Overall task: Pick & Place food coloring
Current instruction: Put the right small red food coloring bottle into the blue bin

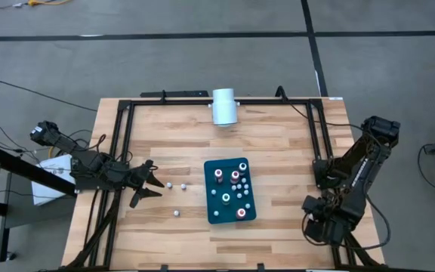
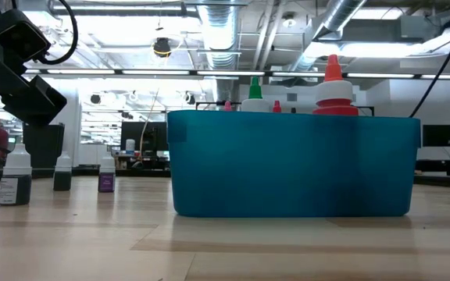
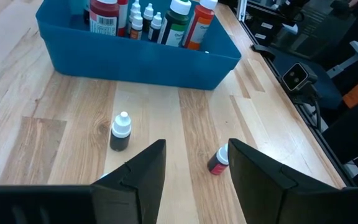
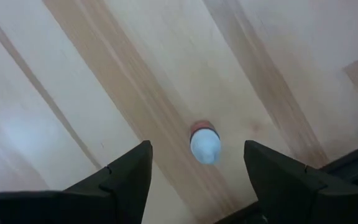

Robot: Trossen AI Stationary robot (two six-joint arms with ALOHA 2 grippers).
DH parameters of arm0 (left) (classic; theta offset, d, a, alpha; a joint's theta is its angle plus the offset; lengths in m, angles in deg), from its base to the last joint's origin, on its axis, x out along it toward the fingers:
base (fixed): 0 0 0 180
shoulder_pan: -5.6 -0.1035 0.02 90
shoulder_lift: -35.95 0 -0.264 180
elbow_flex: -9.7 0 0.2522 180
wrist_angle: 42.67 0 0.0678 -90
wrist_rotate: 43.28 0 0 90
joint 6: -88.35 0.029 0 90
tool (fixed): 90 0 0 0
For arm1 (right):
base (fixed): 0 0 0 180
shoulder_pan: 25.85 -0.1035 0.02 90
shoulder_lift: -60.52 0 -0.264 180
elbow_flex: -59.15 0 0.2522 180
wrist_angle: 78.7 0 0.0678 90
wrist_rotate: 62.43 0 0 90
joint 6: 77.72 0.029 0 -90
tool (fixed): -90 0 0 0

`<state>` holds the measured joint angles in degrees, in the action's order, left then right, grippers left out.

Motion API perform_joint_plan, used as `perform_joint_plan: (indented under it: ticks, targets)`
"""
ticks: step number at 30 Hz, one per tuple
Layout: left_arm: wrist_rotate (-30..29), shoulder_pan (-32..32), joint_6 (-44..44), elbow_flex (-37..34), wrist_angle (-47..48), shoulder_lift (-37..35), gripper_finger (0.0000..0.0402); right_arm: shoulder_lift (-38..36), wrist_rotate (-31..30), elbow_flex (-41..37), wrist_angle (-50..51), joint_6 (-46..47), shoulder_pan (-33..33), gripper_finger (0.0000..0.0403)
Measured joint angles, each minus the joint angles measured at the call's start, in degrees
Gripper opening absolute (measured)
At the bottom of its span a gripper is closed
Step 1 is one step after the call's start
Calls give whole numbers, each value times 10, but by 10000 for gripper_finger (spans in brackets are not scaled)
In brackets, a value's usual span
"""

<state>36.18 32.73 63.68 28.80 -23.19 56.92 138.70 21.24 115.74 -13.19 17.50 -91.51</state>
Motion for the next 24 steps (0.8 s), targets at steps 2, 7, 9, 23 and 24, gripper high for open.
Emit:
perform_joint_plan:
  ticks: [2,7,9,23,24]
  targets:
    - [0,0,0,0,0,0,165,0,-1,0,0,7,-2,237]
    - [0,0,0,0,0,0,165,4,-16,0,-3,8,-1,212]
    - [0,0,0,0,0,0,165,13,-16,0,-4,8,-1,201]
    - [0,0,0,0,0,0,165,59,2,0,-18,8,2,137]
    - [0,0,0,0,0,0,165,63,5,0,-18,8,2,130]
